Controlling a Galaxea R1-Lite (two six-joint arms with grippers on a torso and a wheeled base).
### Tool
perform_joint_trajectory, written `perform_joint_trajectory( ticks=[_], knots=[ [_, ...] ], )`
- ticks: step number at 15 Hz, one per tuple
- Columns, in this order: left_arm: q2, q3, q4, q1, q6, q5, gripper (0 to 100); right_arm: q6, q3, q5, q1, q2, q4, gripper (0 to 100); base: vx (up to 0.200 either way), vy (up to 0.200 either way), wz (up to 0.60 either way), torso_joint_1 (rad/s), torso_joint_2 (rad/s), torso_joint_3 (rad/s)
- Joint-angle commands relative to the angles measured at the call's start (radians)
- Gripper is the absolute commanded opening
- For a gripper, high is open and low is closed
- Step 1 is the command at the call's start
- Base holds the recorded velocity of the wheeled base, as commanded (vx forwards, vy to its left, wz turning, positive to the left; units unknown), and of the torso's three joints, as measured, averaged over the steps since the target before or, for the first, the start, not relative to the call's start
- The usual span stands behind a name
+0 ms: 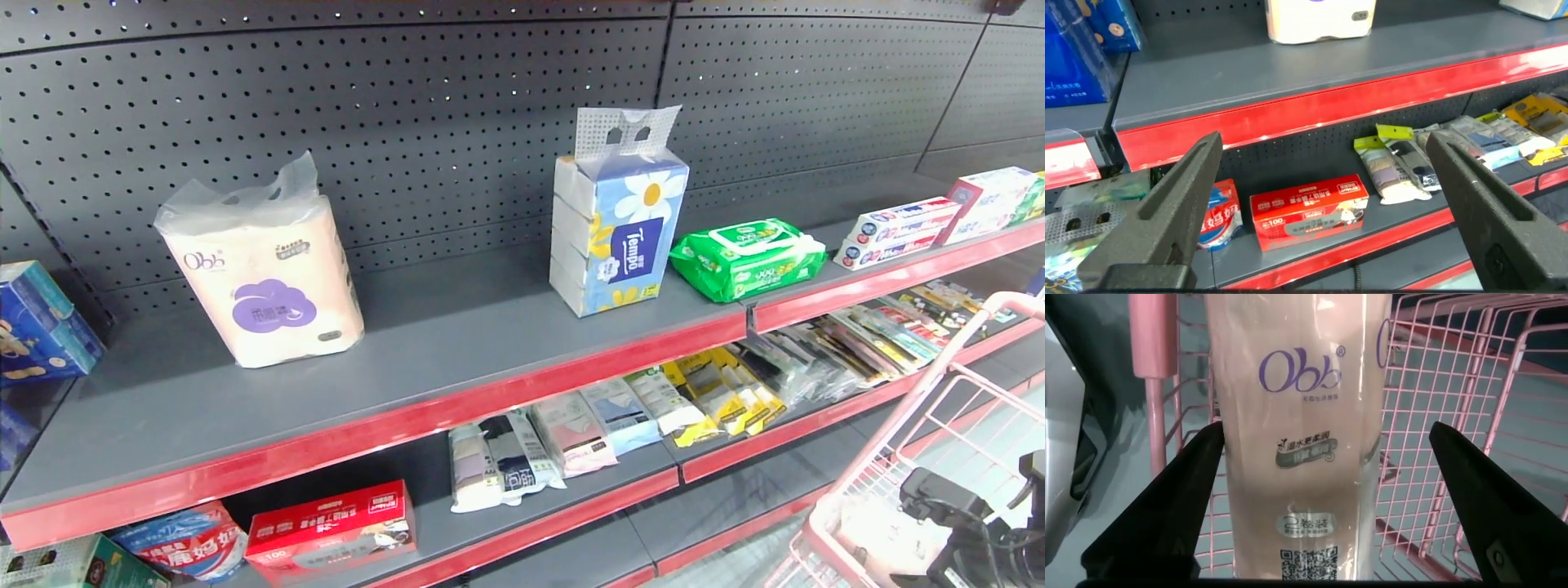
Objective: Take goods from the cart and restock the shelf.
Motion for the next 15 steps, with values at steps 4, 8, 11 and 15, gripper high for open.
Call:
perform_joint_trajectory(
  ticks=[4,8,11,15],
  knots=[
    [0.002,0.0,0.0,0.0,0.0,0.0,100,-0.002,-0.039,0.003,-0.006,0.085,0.0,100,0.0,0.0,0.0,0.0,0.0,0.0],
    [0.002,0.0,0.0,0.0,0.0,0.0,100,-0.005,-0.086,0.0,-0.009,0.133,0.0,100,0.0,0.0,0.0,0.0,0.0,0.0],
    [0.0,0.0,0.0,0.0,0.0,0.0,100,-0.008,-0.094,0.002,-0.01,0.137,0.001,100,0.0,0.0,0.0,0.0,0.0,0.0],
    [0.002,0.0,0.0,0.0,0.0,0.001,100,-0.019,-0.116,0.002,-0.01,0.142,0.0,100,0.0,0.0,0.0,0.0,0.0,0.0]
  ],
)
